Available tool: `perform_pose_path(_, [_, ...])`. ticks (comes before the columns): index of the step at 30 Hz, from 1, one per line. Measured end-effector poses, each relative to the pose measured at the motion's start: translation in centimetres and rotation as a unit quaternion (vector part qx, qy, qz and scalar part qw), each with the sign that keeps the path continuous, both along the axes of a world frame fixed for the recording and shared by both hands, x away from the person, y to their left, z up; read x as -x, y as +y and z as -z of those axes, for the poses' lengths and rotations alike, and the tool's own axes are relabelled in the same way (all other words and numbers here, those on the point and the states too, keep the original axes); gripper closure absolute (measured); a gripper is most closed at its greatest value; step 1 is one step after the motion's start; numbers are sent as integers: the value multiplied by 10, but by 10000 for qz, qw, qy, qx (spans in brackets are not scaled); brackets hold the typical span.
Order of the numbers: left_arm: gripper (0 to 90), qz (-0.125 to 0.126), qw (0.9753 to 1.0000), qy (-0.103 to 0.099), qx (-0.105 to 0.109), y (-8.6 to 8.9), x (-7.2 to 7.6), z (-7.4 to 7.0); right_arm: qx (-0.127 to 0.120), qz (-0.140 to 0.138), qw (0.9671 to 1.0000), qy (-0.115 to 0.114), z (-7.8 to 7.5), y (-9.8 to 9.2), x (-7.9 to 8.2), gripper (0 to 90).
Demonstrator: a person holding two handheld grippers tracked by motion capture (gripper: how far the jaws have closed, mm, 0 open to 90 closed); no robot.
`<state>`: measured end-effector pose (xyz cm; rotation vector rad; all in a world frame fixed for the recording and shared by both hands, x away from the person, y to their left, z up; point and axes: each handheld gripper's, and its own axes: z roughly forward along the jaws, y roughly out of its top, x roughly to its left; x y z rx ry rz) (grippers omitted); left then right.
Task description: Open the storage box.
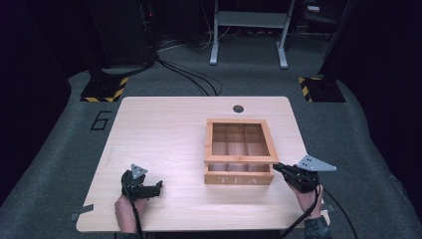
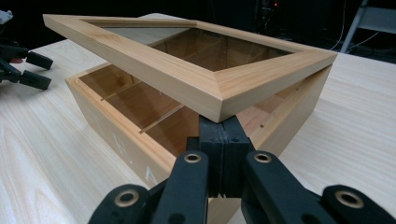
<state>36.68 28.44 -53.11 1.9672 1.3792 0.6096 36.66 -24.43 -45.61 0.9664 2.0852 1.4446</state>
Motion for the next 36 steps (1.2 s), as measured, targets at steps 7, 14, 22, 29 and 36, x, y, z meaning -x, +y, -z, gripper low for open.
perform_pose_path(7, [60,-15,10000,-23,-6,0,0,0,1,-8,10000,-56,-11,0,-7,897])
perform_pose_path(14, [60,-3,10000,-6,1,0,0,0,7,-30,10000,-72,-16,1,-14,898])
perform_pose_path(22, [60,-3,10000,-4,3,0,0,0,-33,-118,9998,-134,-25,5,-23,898])
perform_pose_path(29, [60,-4,10000,-5,4,0,0,0,33,-221,9995,-241,-38,10,-33,898])
perform_pose_path(36, [60,-3,10000,-4,4,0,0,0,46,-320,9991,-273,-45,10,-42,898])
